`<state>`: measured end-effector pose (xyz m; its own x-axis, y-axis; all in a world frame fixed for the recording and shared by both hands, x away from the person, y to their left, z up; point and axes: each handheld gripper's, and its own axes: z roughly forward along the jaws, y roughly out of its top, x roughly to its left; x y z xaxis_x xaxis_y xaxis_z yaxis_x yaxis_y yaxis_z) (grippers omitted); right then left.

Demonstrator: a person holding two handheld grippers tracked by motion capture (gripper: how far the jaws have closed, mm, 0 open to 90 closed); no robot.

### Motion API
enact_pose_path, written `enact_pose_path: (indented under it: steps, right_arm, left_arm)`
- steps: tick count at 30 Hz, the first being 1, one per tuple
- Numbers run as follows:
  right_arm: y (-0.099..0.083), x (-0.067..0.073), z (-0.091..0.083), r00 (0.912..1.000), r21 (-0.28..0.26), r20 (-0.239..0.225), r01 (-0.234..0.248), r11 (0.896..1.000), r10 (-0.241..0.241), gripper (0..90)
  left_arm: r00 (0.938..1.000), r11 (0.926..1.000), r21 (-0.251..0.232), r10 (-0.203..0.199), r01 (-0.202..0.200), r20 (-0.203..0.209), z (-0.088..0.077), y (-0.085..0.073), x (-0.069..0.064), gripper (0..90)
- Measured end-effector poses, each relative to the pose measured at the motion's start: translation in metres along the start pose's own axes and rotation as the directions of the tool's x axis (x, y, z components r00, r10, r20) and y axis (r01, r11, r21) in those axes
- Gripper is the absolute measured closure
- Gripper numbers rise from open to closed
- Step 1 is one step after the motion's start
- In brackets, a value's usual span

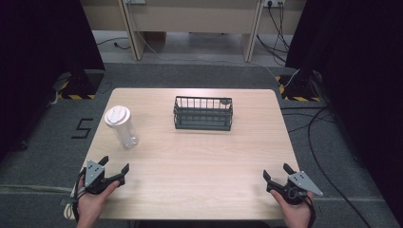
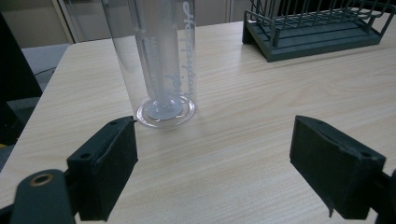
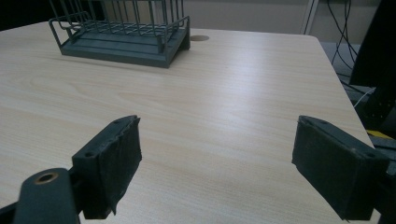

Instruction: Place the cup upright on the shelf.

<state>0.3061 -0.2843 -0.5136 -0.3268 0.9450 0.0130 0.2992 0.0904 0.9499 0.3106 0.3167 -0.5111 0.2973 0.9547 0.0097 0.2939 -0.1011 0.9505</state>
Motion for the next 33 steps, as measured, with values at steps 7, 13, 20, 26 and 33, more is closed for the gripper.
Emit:
enact_pose_path:
  steps: [7,13,20,26,33]
  right_arm:
    - [0.000,0.001,0.000,1.0000,0.014,-0.002,0.005,1.000,-0.005,16.7]
    - [0.000,0.001,0.000,1.0000,0.020,-0.008,-0.003,1.000,0.003,17.5]
    - [0.000,-0.001,0.001,0.9998,0.019,-0.015,-0.011,1.000,0.011,17.9]
    - [0.000,-0.001,0.000,0.9998,0.019,-0.014,-0.013,1.000,0.013,18.0]
    - [0.000,-0.001,0.000,0.9998,0.019,-0.014,-0.015,1.000,0.016,18.1]
  left_arm:
    - [1.0000,1.0000,-0.003,-0.008,0.008,0.000,0.000,0.000,0.000,14.4]
    - [0.9999,0.9999,-0.008,-0.012,0.012,-0.011,0.004,0.004,0.000,14.4]
    - [0.9995,0.9999,-0.011,-0.007,0.007,-0.032,0.014,0.010,0.006,14.4]
    - [0.9993,0.9999,-0.001,-0.014,0.014,-0.033,0.025,0.012,0.010,14.4]
    - [0.9986,0.9994,-0.003,-0.034,0.034,-0.042,0.040,0.018,0.017,14.4]
